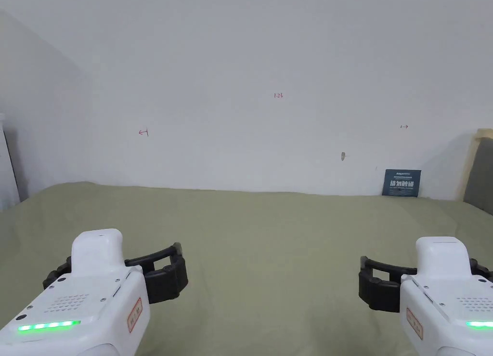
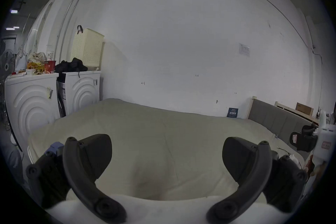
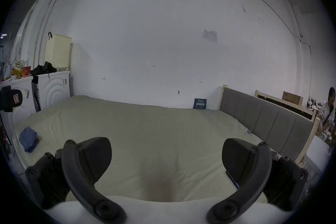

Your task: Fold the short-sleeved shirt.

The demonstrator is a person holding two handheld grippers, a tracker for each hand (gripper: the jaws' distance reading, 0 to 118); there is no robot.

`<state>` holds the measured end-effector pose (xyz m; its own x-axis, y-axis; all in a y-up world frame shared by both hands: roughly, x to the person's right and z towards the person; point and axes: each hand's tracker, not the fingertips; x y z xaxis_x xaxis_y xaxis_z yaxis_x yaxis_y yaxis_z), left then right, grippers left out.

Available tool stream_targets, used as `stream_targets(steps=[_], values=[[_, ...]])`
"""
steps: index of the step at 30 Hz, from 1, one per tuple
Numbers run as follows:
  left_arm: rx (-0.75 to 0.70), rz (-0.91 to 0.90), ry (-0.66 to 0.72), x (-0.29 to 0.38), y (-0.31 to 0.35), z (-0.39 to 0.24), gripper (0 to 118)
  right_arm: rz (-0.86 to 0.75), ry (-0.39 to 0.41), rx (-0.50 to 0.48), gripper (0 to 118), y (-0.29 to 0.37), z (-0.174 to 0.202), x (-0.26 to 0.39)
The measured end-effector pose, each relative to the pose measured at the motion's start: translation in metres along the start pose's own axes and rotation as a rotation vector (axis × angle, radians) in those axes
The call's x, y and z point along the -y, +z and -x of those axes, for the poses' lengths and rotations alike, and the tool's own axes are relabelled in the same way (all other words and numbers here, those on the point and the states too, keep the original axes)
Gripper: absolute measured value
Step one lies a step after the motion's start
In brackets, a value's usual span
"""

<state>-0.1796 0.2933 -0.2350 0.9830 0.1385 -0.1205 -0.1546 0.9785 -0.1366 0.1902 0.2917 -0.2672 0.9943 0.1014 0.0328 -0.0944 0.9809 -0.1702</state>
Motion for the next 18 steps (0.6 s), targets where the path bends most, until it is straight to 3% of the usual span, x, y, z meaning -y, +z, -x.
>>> stream_targets(steps=[18], values=[[0.041, 0.008, -0.026, 0.0072, 0.0015, -0.0011, 118, -0.015, -0.009, -0.014, 118, 0.0016, -0.0051, 0.0066]])
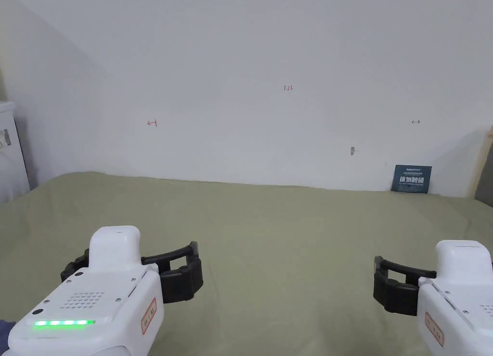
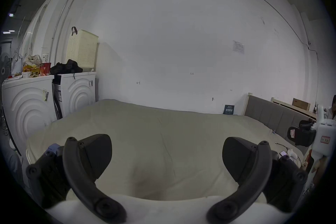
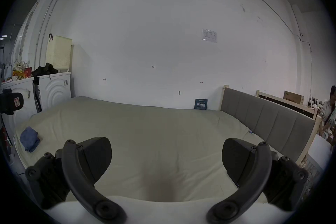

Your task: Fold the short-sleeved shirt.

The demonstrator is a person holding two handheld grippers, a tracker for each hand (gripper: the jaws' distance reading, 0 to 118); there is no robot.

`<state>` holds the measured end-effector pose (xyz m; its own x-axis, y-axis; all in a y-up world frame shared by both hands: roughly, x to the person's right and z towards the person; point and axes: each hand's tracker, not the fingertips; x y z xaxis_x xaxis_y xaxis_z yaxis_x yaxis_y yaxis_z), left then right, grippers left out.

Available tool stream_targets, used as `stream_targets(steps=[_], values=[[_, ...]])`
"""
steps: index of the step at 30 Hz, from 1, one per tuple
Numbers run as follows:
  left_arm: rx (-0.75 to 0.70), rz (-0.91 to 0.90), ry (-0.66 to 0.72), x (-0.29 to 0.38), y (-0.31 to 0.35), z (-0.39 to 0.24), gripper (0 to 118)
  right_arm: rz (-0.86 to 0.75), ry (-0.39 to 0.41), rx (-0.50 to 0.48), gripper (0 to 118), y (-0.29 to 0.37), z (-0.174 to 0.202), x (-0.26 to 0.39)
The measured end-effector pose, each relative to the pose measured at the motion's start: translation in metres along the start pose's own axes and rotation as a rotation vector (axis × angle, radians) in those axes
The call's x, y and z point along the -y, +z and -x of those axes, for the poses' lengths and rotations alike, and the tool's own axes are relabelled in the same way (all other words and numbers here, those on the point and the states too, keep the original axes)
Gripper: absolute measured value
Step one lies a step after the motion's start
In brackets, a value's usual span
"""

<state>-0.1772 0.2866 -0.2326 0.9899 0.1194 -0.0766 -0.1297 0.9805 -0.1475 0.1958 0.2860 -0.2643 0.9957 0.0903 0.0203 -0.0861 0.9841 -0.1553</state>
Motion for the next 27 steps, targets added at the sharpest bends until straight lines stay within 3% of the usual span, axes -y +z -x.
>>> stream_targets(steps=[2, 10, 16, 19, 22, 27], values=[[-0.004, 0.003, 0.002, 0.001, 0.001, 0.0, 118, -0.028, -0.002, -0.035, 118, 0.002, -0.002, 0.001], [0.011, -0.025, 0.063, -0.003, 0.004, -0.001, 118, -0.057, -0.011, -0.021, 118, 0.005, 0.003, -0.001], [0.013, 0.003, 0.034, -0.004, 0.003, -0.004, 118, -0.04, -0.004, 0.045, 118, 0.002, 0.003, 0.001], [0.002, 0.001, 0.04, -0.003, 0.003, -0.003, 118, -0.042, -0.072, 0.041, 118, 0.0, -0.001, 0.002], [0.005, 0.006, 0.041, -0.002, 0.002, -0.002, 118, -0.055, -0.158, 0.102, 118, 0.0, -0.006, 0.008], [0.002, 0.004, 0.033, -0.002, 0.002, -0.001, 118, -0.048, -0.187, 0.003, 118, 0.0, -0.015, 0.012]])
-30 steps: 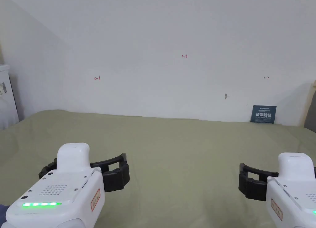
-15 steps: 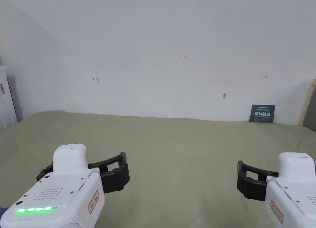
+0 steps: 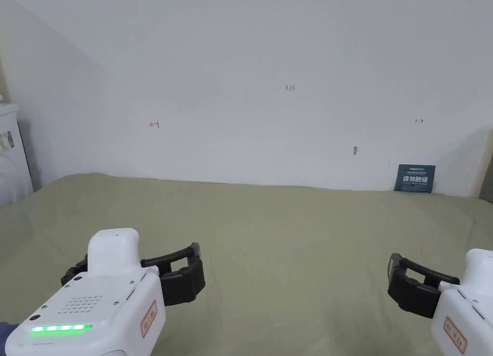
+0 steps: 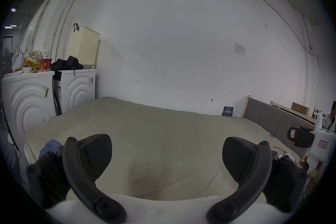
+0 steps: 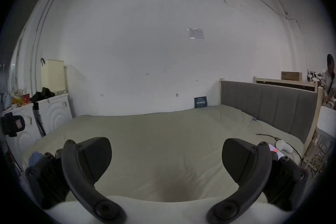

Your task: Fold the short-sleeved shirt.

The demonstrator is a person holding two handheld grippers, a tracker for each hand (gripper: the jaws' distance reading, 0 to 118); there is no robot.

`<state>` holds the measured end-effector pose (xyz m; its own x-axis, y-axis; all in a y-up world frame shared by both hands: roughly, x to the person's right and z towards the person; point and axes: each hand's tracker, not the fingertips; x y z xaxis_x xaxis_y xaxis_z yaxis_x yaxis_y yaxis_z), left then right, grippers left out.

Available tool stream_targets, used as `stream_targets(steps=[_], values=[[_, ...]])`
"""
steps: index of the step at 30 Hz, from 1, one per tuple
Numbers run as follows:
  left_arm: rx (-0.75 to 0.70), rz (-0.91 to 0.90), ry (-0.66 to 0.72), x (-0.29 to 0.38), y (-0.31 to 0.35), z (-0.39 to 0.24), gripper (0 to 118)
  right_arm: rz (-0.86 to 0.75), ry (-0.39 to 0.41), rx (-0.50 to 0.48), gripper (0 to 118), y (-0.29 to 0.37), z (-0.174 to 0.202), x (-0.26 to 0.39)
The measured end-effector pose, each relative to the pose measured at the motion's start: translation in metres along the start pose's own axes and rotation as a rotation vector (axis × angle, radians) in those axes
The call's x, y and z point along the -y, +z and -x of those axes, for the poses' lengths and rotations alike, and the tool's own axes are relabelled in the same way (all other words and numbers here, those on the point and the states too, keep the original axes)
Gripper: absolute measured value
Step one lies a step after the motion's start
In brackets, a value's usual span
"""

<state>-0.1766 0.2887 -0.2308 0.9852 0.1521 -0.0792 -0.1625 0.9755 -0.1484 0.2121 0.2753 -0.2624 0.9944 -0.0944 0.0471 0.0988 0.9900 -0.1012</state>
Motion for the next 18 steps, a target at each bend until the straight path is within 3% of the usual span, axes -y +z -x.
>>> stream_targets(steps=[4, 12, 16, 18], values=[[0.005, 0.002, 0.006, -0.001, -0.002, -0.001, 118, 0.03, 0.079, 0.002, 118, -0.003, 0.006, 0.0], [0.004, 0.031, -0.015, 0.001, -0.007, -0.005, 118, 0.025, 0.094, -0.004, 118, -0.002, 0.007, 0.001], [-0.003, 0.03, -0.025, 0.001, -0.007, -0.004, 118, 0.057, 0.178, 0.059, 118, -0.007, 0.012, 0.0], [-0.001, 0.033, -0.024, 0.001, -0.007, -0.004, 118, 0.093, 0.175, 0.04, 118, -0.01, 0.013, 0.001]])
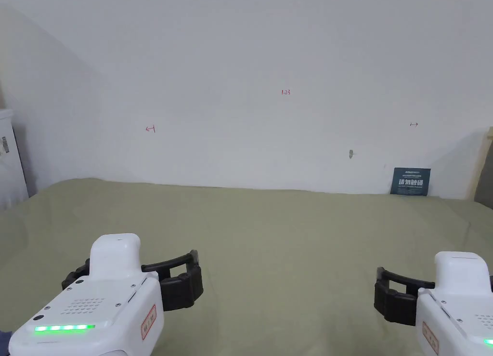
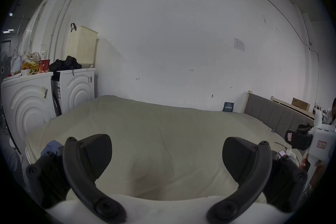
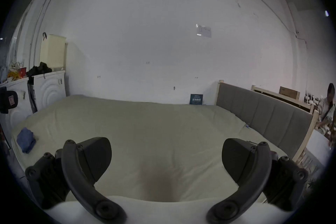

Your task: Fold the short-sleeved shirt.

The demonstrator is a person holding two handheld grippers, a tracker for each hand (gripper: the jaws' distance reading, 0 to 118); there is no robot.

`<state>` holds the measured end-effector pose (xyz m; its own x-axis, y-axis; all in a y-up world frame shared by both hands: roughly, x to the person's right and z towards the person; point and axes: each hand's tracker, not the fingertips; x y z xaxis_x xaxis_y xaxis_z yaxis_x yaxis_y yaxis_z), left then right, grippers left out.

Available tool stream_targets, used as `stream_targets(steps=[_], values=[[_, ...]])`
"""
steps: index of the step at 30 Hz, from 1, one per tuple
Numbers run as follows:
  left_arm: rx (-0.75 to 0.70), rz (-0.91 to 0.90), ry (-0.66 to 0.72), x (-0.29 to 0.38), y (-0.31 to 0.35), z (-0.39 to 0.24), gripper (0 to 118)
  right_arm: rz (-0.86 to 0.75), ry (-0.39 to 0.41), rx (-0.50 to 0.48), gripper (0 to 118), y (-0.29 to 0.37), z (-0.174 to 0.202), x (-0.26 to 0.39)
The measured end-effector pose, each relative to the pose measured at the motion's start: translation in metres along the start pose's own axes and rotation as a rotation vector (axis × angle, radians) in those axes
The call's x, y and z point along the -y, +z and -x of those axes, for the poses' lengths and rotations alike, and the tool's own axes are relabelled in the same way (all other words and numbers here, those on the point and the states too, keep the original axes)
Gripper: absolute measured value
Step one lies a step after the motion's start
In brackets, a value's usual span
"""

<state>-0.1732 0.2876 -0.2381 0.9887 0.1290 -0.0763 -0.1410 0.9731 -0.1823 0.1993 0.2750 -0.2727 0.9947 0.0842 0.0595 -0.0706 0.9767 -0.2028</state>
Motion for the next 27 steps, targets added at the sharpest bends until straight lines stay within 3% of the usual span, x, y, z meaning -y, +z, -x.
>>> stream_targets(steps=[7, 14, 20, 27], values=[[0.001, 0.009, 0.007, 0.0, -0.001, 0.001, 118, -0.006, -0.155, -0.158, 118, 0.005, -0.009, -0.005], [-0.004, 0.026, 0.016, 0.0, -0.002, 0.004, 118, 0.072, -0.187, -0.105, 118, -0.003, -0.011, -0.015], [0.001, 0.039, 0.007, -0.001, -0.002, 0.003, 118, 0.095, -0.24, -0.126, 118, -0.003, -0.017, -0.015], [0.023, 0.043, 0.019, -0.001, -0.002, -0.001, 118, 0.101, -0.202, -0.123, 118, -0.002, -0.013, -0.015]])
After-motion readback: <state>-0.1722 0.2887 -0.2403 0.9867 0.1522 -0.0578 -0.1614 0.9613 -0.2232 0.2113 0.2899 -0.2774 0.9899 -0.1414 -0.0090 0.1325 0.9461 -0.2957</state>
